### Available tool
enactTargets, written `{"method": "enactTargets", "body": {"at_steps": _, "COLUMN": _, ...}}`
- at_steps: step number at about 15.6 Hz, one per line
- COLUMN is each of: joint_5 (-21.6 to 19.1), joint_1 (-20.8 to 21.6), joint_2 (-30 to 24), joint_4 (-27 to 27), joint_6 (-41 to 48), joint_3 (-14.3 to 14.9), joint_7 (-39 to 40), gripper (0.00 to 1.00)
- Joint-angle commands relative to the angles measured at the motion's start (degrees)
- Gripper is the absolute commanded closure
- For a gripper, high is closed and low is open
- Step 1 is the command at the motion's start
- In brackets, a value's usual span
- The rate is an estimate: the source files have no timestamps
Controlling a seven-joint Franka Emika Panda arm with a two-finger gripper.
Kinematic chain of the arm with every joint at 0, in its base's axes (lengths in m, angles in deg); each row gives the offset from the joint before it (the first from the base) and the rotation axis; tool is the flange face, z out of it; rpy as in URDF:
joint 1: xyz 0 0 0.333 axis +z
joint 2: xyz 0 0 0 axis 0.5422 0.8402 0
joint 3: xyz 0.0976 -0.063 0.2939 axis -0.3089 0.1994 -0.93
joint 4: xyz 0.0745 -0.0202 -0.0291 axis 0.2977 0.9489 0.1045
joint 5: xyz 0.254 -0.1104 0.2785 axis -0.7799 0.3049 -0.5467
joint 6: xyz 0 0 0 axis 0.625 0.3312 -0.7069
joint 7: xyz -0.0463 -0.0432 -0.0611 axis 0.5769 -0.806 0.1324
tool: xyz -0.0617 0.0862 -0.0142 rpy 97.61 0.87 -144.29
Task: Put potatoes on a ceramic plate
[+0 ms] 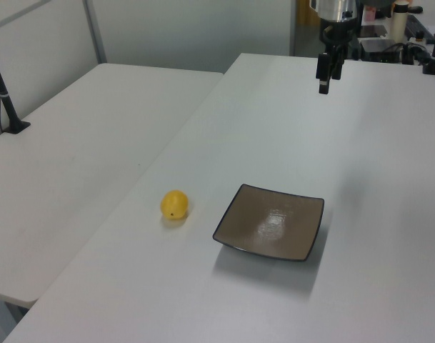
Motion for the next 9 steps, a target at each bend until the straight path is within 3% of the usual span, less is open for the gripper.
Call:
{"method": "enactTargets", "body": {"at_steps": 1, "joint_5": -1.4, "joint_1": 2.3, "joint_2": 0.9, "joint_4": -2.0, "joint_6": 1.2, "joint_3": 1.5, "joint_7": -0.4, "gripper": 0.00}}
{"method": "enactTargets", "body": {"at_steps": 9, "joint_5": -1.4, "joint_1": 2.4, "joint_2": 0.9, "joint_4": -2.1, "joint_6": 1.2, "joint_3": 1.5, "joint_7": -1.1, "gripper": 0.00}}
